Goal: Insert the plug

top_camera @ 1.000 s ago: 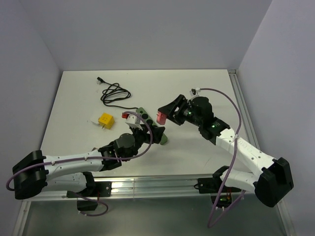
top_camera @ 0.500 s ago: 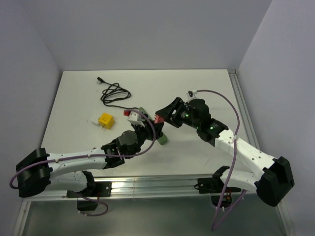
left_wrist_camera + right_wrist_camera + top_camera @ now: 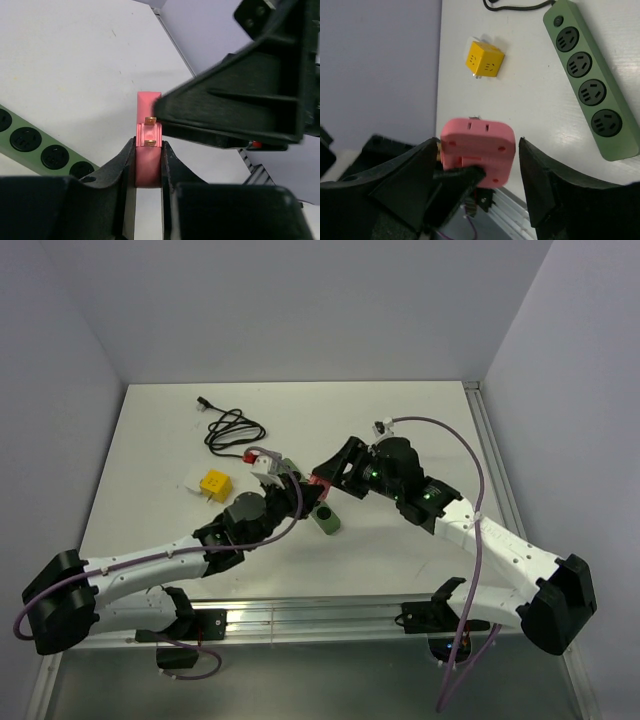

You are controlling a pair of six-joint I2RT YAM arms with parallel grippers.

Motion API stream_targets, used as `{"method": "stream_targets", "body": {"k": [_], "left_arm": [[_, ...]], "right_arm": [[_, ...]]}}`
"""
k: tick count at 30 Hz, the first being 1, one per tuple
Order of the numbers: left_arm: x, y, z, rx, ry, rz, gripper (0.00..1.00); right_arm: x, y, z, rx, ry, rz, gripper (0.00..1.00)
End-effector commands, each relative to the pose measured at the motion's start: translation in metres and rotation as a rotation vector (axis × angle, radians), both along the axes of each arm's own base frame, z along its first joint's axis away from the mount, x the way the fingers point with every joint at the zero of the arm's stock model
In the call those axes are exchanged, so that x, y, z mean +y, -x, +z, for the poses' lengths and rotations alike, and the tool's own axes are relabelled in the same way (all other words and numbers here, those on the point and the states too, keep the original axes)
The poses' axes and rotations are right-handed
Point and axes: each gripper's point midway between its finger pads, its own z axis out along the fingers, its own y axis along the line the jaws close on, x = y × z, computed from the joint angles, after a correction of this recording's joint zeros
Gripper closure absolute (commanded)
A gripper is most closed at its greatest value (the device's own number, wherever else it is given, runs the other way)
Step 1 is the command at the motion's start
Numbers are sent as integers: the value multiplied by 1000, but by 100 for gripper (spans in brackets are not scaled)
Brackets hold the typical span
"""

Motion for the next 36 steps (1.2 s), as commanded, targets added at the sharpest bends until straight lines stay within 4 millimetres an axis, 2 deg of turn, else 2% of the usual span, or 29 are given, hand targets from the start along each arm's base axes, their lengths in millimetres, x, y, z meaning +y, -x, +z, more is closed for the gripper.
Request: {"method": "stream_targets", "body": {"k": [1,2,3,5,6,7,8,9,10,12,14,17,20,23,25,31,34,36], "left_arm": [[9,6,-5,71,32,-105,100],[12,8,0,66,50,-135,100],[20,3,1,68,58,-138,100],[19,17,7,65,63,-250,100],[19,19,13,54,57,-285,100],[24,15,16,54,50,-290,100],[23,26,11,78,19,-356,100],[23,27,21,65,22,-385,100],[19,41,24,64,21,-475,100],[19,51,33,55,28,-541,100],[17,69,40,53,41,-646,100],[18,86,46,50,69,-737,100],[19,103,49,41,97,-824,100],[21,110,52,27,111,-846,100],[23,112,54,15,114,-858,100],[25,118,57,1,118,-874,100],[25,120,59,-3,129,-886,100],[25,120,59,5,132,-886,100]], "right_arm": [[3,6,30,-162,65,103,25],[3,8,35,-197,74,131,24],[1,10,43,-278,114,172,24],[-4,14,43,-313,179,213,23],[-9,15,53,-377,213,232,23],[-12,19,51,-384,240,250,23],[-11,24,54,-410,240,282,22],[-13,28,58,-457,252,316,23],[-8,39,60,-475,231,380,24],[-5,52,64,-527,216,459,27],[1,70,68,-553,170,570,33],[5,88,69,-573,141,682,37],[5,97,68,-580,123,730,42],[4,106,66,-575,99,756,48],[5,113,70,-585,60,776,49],[7,125,64,-562,2,821,52],[9,129,62,-547,-24,850,59],[11,131,59,-529,-38,864,66]]}}
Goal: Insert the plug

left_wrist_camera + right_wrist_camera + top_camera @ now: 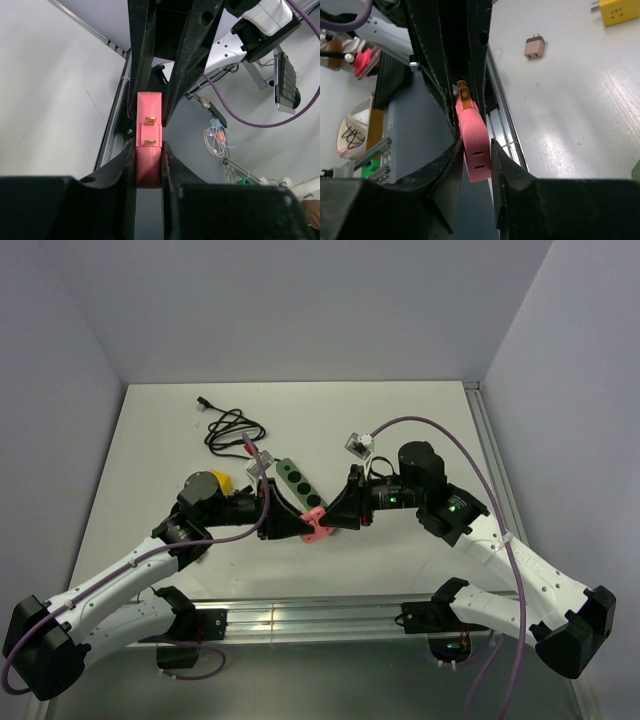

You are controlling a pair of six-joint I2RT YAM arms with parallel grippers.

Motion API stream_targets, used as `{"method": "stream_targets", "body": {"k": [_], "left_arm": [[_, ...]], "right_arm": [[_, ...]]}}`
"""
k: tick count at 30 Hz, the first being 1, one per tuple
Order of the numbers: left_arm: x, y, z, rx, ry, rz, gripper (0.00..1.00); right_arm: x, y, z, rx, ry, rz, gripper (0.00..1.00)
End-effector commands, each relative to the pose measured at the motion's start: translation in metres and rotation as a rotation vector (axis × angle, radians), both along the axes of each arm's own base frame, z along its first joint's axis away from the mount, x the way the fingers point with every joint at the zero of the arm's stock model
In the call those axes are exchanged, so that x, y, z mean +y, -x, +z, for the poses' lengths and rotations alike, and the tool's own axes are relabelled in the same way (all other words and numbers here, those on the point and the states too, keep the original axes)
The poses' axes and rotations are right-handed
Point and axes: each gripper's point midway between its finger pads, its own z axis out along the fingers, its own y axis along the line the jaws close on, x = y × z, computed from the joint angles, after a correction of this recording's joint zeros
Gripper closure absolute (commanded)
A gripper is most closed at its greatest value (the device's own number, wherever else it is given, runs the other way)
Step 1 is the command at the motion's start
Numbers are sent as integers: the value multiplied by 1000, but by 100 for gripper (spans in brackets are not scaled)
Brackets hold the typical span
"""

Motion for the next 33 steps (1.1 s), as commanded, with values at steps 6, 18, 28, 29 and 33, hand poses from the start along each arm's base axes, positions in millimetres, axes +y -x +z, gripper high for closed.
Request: {"method": "stream_targets", "body": {"k": [6,18,28,29,33], "left_arm": [[1,4,13,-33,38,-23,100],[5,-34,-2,-3,-77,202,0],[64,-66,13,-90,-86,627,0],[69,-66,12,-104,-85,650,1],[84,-66,19,-170,-46,711,1]], "right_arm": [[11,13,15,19,-98,107,90],[14,-1,17,86,-86,-4,100],[6,-42,5,166,17,-272,100],[7,-45,1,193,25,-288,100],[6,-58,-6,285,25,-356,100]]}}
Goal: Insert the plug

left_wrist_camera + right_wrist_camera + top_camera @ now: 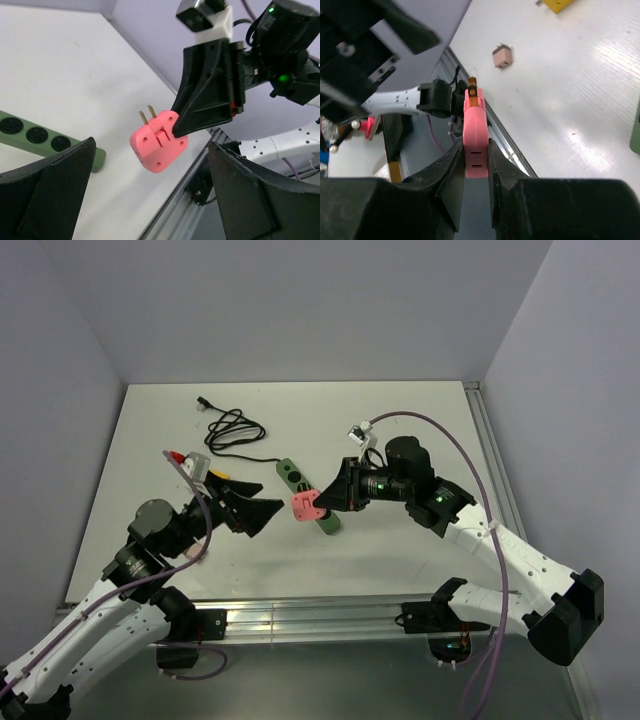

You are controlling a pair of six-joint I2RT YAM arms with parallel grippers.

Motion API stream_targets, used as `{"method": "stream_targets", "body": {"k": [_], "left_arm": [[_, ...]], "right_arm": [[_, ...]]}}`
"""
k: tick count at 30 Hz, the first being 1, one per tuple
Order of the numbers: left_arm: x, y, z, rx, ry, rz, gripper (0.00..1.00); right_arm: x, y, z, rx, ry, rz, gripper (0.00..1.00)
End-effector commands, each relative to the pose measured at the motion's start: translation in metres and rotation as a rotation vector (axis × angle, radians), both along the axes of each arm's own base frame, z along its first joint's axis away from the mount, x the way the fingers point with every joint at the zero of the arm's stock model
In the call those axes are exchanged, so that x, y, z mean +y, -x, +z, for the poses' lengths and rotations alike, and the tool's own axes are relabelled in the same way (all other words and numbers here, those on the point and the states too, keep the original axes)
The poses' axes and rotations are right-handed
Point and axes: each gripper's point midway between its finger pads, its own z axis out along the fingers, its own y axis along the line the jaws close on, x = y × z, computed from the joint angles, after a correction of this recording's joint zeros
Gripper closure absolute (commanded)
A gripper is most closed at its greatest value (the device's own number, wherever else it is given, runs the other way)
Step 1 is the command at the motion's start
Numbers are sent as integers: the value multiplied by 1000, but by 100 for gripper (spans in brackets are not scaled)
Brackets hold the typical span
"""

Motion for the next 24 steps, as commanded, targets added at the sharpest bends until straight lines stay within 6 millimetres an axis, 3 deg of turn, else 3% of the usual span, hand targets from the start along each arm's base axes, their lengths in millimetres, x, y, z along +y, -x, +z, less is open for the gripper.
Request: {"method": "stream_targets", "body": {"k": [1,5,9,13,15,16,19,21,24], "left_arm": [[16,-12,5,-83,-4,107,0],[19,-15,16,-163,-25,127,1],[22,-23,38,-199,-31,165,0],[11,-35,57,-258,-137,154,3],[2,-40,52,-271,-216,153,5],[4,-43,60,-329,-265,181,5],[-13,-33,58,-451,-394,162,5],[-27,-14,65,-551,-406,111,5],[-37,3,56,-672,-457,39,4]], "right_arm": [[-2,-22,9,64,-21,-124,100],[-4,-40,-1,231,-62,-230,100],[-2,-49,9,325,-139,-280,100],[-8,-57,18,408,-172,-395,100],[-12,-61,17,441,-168,-441,100],[-9,-61,19,477,-175,-441,100],[-5,-59,20,553,-190,-434,100],[-4,-59,20,586,-195,-435,100],[-1,-58,20,628,-201,-433,100]]}}
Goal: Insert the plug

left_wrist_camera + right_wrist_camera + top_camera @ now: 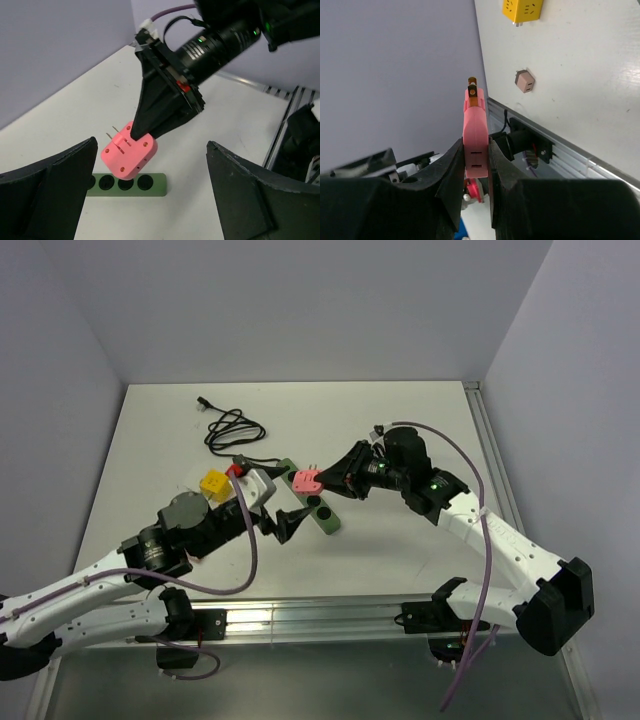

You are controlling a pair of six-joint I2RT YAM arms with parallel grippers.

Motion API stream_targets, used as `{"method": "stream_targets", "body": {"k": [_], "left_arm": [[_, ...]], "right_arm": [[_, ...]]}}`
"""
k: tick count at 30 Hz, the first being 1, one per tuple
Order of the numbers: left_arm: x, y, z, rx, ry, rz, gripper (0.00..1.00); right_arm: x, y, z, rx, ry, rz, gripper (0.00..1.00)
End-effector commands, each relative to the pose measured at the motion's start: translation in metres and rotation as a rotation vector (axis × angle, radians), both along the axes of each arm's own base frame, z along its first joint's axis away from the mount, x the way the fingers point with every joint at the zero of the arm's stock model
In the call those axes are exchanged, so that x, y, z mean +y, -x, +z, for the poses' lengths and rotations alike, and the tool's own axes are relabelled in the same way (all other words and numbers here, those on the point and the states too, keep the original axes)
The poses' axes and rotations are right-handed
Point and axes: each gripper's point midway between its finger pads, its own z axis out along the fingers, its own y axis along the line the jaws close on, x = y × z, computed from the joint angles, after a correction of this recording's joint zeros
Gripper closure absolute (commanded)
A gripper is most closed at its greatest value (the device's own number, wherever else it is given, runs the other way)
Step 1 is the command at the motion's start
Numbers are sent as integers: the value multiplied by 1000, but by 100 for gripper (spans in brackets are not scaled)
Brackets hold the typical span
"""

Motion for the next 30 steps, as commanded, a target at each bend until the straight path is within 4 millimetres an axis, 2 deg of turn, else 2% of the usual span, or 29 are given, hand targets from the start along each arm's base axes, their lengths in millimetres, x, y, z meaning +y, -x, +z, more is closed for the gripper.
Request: {"method": "stream_targets", "body": {"k": [1,8,15,18,19,27,30], "left_arm": [[6,1,7,-220,-115,26,4],[0,-7,-10,-337,-316,90,11],[-7,-8,-38,-421,-476,99,13],[-7,-15,-37,-413,-482,147,18],[-6,-16,-37,-409,-488,159,24],[-9,-29,-50,-432,-567,220,29],[-16,-30,-48,-451,-561,213,29]], "right_arm": [[5,-3,27,35,-77,-14,100],[0,5,39,26,-104,-20,100],[0,10,52,16,-139,-11,100],[-1,12,56,6,-150,-5,100],[-1,13,55,6,-149,-3,100],[-4,18,56,-5,-160,-1,100],[-4,19,57,-9,-162,-1,100]]}}
